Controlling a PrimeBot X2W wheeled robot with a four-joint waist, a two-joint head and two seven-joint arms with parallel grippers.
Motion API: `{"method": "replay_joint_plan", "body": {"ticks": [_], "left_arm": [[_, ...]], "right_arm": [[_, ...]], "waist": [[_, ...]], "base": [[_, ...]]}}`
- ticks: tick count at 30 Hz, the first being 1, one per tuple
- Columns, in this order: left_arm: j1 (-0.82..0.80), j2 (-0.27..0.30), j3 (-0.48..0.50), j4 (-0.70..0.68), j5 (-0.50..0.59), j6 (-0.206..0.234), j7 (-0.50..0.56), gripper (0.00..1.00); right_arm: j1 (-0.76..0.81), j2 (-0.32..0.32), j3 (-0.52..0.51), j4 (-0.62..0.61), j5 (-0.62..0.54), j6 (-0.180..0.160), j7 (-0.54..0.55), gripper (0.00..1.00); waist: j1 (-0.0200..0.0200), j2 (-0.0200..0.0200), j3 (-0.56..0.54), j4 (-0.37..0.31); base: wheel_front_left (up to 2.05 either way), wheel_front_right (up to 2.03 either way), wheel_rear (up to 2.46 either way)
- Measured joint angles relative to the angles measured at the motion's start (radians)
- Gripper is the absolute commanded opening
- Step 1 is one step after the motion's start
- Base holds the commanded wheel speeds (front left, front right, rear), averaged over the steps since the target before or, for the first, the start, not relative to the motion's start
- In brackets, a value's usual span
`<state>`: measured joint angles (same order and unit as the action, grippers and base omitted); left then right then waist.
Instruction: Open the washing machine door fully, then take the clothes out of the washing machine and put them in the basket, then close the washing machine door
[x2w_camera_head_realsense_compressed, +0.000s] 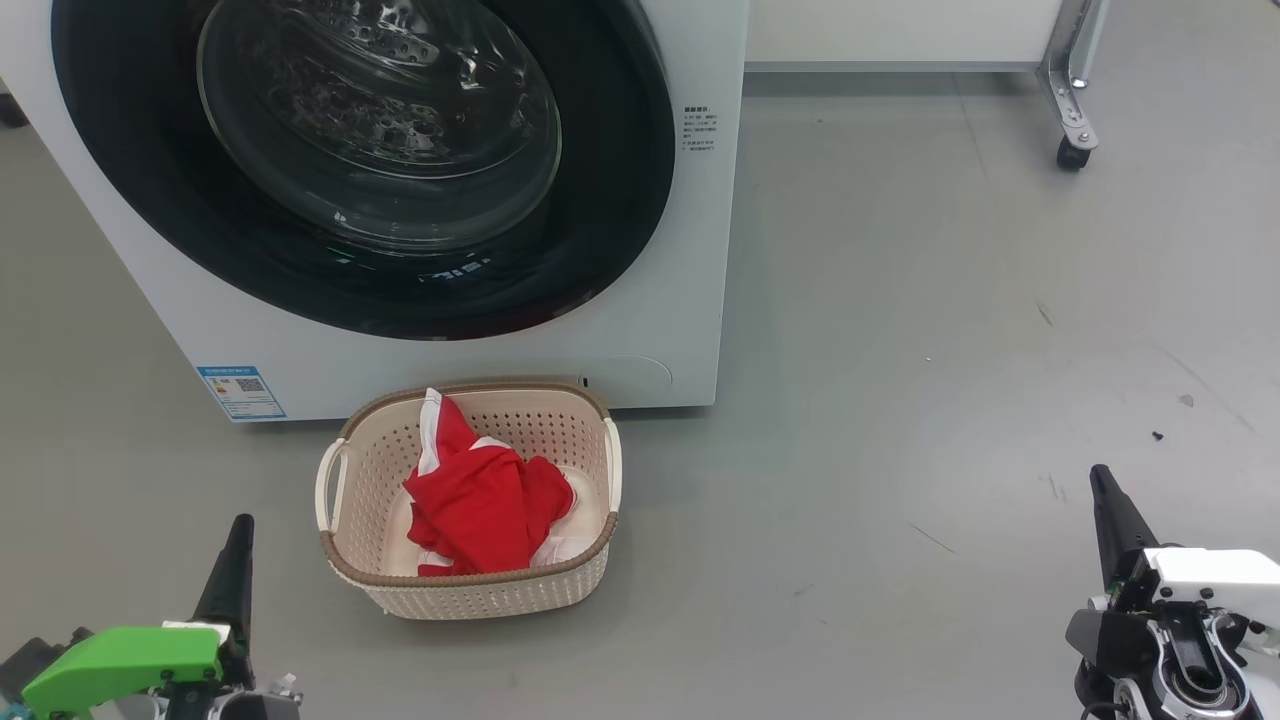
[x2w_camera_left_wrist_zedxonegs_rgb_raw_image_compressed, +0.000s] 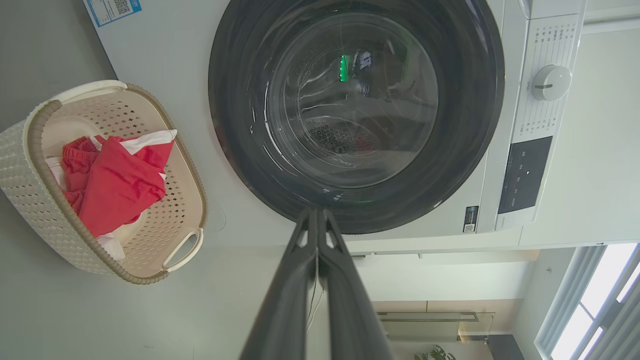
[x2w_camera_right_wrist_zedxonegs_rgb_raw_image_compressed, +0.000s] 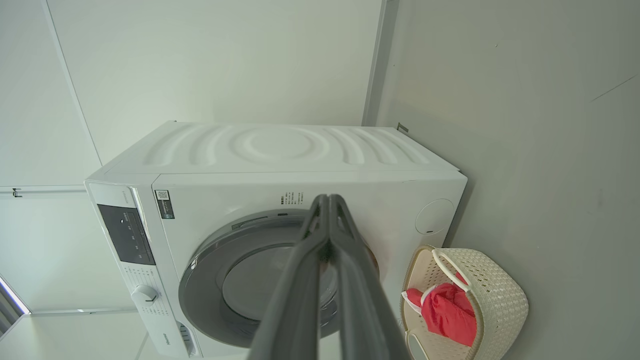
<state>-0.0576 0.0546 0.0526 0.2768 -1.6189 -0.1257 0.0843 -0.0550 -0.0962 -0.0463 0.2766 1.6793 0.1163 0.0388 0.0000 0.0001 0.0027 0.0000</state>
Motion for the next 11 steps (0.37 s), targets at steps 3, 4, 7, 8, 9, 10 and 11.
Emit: {"method": "replay_joint_plan", "body": {"ticks": [3, 4, 7, 8, 9, 10, 11], "left_arm": [[0.0, 0.0, 0.0, 0.0, 0.0, 0.0, 0.004, 0.0], [0.0, 0.0, 0.0, 0.0, 0.0, 0.0, 0.004, 0.0], [0.0, 0.0, 0.0, 0.0, 0.0, 0.0, 0.004, 0.0], [0.0, 0.0, 0.0, 0.0, 0.0, 0.0, 0.004, 0.0], [0.0, 0.0, 0.0, 0.0, 0.0, 0.0, 0.004, 0.0], [0.0, 0.0, 0.0, 0.0, 0.0, 0.0, 0.004, 0.0], [0.0, 0.0, 0.0, 0.0, 0.0, 0.0, 0.004, 0.0]], "right_arm": [[0.0, 0.0, 0.0, 0.0, 0.0, 0.0, 0.0, 0.0], [0.0, 0.0, 0.0, 0.0, 0.0, 0.0, 0.0, 0.0], [0.0, 0.0, -0.001, 0.0, 0.0, 0.0, 0.0, 0.0], [0.0, 0.0, -0.001, 0.0, 0.0, 0.0, 0.0, 0.0], [-0.001, 0.0, -0.001, 0.0, 0.0, 0.0, 0.0, 0.0], [-0.001, 0.0, -0.001, 0.0, 0.0, 0.0, 0.0, 0.0], [-0.001, 0.0, -0.001, 0.001, 0.0, 0.0, 0.0, 0.0]], "waist": [[0.0, 0.0, 0.0, 0.0], [0.0, 0.0, 0.0, 0.0], [0.0, 0.0, 0.0, 0.0], [0.0, 0.0, 0.0, 0.0], [0.0, 0.0, 0.0, 0.0], [0.0, 0.0, 0.0, 0.0], [0.0, 0.0, 0.0, 0.0]], "base": [[0.0, 0.0, 0.0], [0.0, 0.0, 0.0], [0.0, 0.0, 0.0], [0.0, 0.0, 0.0], [0.0, 0.0, 0.0], [0.0, 0.0, 0.0], [0.0, 0.0, 0.0]]}}
